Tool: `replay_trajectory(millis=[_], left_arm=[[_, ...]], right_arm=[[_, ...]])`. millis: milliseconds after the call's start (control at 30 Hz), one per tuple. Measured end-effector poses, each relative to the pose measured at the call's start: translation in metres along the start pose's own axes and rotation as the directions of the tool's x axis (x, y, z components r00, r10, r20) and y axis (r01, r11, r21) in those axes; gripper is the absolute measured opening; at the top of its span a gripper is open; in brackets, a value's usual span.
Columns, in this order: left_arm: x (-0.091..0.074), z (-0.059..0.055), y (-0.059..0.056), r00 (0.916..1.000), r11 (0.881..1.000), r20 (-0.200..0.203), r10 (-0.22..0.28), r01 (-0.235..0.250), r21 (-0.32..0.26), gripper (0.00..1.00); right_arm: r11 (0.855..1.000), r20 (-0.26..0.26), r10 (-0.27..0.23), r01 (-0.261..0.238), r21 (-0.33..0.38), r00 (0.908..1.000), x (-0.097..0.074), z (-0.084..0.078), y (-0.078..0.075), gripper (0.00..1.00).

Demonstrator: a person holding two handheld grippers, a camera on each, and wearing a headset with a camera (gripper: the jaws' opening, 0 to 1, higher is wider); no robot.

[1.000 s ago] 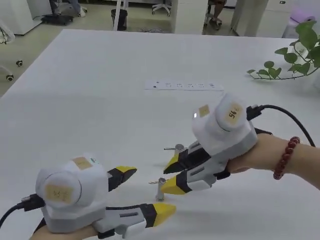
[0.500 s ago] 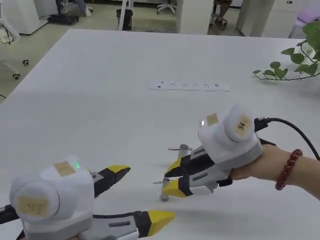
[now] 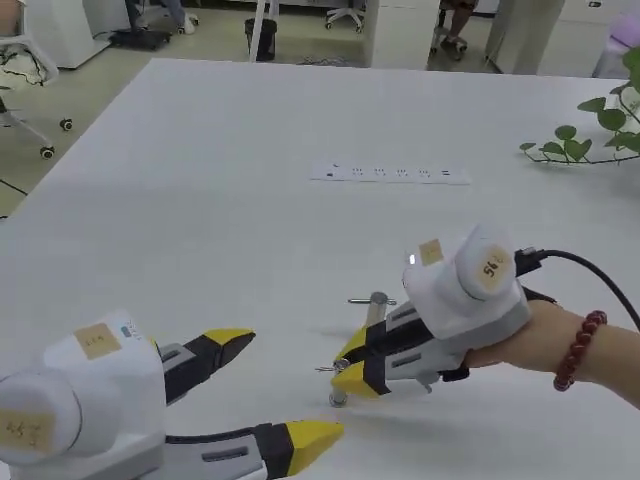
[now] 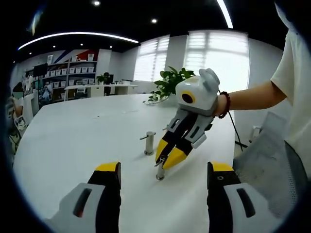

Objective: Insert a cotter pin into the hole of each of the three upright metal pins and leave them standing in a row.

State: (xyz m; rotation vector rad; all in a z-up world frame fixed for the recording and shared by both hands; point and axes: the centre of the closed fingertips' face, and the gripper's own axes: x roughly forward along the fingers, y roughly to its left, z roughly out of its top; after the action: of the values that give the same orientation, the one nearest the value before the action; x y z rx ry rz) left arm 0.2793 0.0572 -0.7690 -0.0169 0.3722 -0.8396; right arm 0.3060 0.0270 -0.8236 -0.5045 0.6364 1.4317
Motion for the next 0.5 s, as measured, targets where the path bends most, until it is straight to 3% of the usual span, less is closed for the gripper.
replay_trajectory(millis=[500], left_arm=[[-0.0072, -0.0044, 0.0072, 0.9994, 0.999, -0.006, 0.033, -0.033, -0.016, 0.70]], right_arm=[[0.998, 0.003, -0.015, 0.015, -0.067, 0.9999, 0.0005, 0.0011, -0.0028, 0.10]])
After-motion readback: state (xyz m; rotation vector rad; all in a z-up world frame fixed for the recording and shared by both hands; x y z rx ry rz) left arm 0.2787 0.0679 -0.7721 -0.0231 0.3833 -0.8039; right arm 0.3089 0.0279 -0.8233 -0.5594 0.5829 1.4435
